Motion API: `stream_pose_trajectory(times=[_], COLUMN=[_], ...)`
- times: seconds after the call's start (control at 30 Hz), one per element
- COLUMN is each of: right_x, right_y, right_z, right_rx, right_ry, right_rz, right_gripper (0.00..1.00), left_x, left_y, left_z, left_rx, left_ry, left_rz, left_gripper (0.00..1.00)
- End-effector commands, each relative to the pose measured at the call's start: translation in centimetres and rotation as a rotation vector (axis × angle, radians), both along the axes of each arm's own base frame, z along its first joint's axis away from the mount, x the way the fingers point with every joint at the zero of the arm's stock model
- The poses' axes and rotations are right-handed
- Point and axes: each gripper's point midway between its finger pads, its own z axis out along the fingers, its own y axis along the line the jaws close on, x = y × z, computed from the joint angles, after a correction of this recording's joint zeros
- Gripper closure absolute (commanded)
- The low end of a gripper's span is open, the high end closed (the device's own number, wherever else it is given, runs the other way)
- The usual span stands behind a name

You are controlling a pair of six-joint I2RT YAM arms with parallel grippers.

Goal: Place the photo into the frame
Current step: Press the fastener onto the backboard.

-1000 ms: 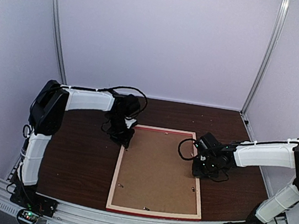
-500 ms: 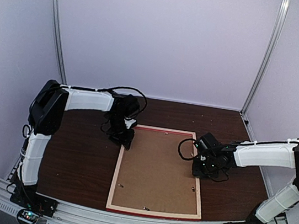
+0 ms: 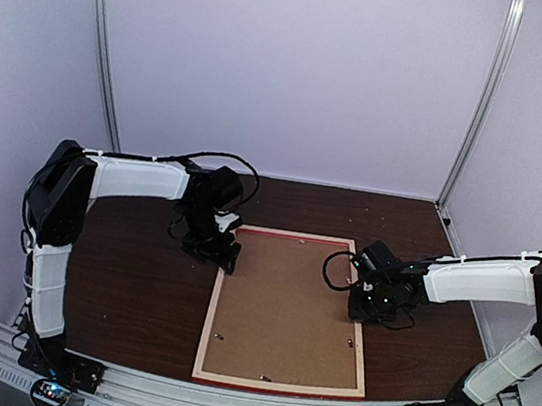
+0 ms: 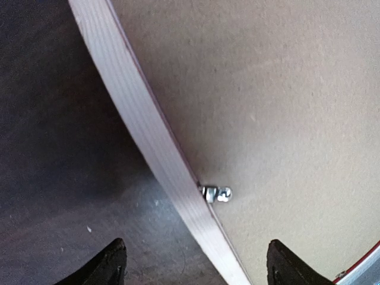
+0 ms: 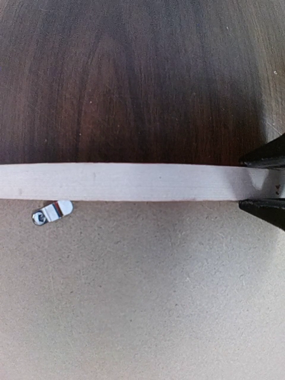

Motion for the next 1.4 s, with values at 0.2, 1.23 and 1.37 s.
stream_pose_trajectory(times=[0.2, 1.23, 1.37], right_x=[0.6, 0.3, 0.3], right_y=[0.3, 0.2, 0.2], right_z=[0.4, -0.3, -0.3], right_rx=[0.018, 0.019, 0.021], right_ry=[-0.032, -0.024, -0.024], right_rz=[-0.029, -0.024, -0.025], right_gripper=[1.0, 1.0, 1.0], left_x=[-7.1, -15.0, -14.9], left_y=[0.2, -0.6, -0.7], left_z=[1.3, -2.8, -3.0], left_rx=[-0.002, 0.141, 0.146], left_ry=[-0.024, -0.013, -0.014], left_rz=[-0.129, -0.282, -0.287], left_gripper=[0.14, 0.18, 0.19])
